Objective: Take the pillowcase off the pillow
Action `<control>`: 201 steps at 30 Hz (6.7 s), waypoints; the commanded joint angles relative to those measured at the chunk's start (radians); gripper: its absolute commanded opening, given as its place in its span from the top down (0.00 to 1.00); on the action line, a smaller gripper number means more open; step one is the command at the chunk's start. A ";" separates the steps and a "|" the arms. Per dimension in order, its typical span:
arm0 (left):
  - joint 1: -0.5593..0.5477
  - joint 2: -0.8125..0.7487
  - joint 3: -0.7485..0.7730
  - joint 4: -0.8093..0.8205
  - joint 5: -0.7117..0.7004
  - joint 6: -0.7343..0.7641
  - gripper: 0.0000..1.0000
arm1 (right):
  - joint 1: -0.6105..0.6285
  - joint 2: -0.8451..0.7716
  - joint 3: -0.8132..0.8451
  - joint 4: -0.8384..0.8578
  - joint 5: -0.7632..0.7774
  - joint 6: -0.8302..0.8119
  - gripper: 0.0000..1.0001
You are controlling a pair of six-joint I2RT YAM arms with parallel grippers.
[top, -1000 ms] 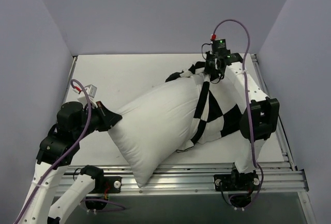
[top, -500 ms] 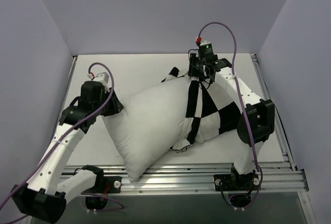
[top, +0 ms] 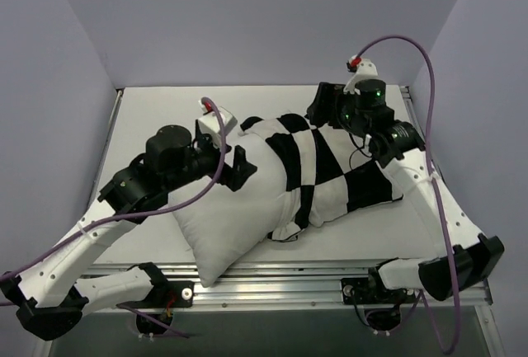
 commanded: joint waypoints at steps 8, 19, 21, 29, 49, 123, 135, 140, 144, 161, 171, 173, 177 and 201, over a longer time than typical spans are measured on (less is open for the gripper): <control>-0.164 0.170 -0.149 0.175 -0.124 0.075 0.06 | 0.018 -0.372 -0.367 -0.039 -0.016 0.049 0.00; -0.238 0.361 -0.285 0.284 -0.433 0.005 0.02 | 0.050 -0.548 -0.611 -0.028 -0.147 0.123 0.01; -0.230 0.423 -0.284 0.277 -0.480 -0.049 0.12 | 0.070 -0.550 -0.644 -0.019 -0.151 0.134 0.01; -0.218 0.474 -0.209 0.289 -0.452 -0.097 0.98 | 0.228 -0.484 -0.720 0.055 -0.063 0.197 0.01; -0.087 0.176 -0.172 0.084 -0.380 -0.109 0.98 | 0.346 -0.165 -0.691 0.171 0.375 0.224 1.00; 0.451 0.175 -0.511 0.309 0.609 -0.406 0.98 | 0.309 0.352 0.259 -0.086 -0.118 -0.318 0.01; 0.448 0.047 -0.381 0.097 0.395 -0.285 0.98 | 0.401 0.617 0.376 -0.290 -0.171 -0.455 0.02; 0.445 0.001 -0.353 0.051 0.347 -0.265 0.98 | 0.395 0.671 0.312 -0.312 -0.066 -0.471 0.37; 0.445 -0.037 -0.305 -0.010 0.294 -0.236 0.98 | 0.317 0.659 0.278 -0.266 0.029 -0.399 1.00; 0.454 -0.180 -0.098 -0.295 0.039 -0.167 0.98 | -0.229 0.364 0.209 -0.155 0.356 -0.040 1.00; 0.465 -0.175 -0.156 -0.286 -0.136 -0.159 0.98 | -0.306 0.298 0.127 -0.080 0.215 0.006 1.00; 0.471 -0.143 -0.184 -0.228 -0.138 -0.172 0.98 | -0.263 0.280 0.113 -0.056 0.178 -0.001 1.00; 0.497 -0.079 -0.184 -0.138 -0.159 -0.193 0.98 | -0.215 0.249 0.114 -0.051 0.174 -0.004 1.00; 0.657 0.259 -0.078 0.418 -0.010 -0.515 0.94 | -0.117 0.010 0.277 0.240 -0.339 0.012 1.00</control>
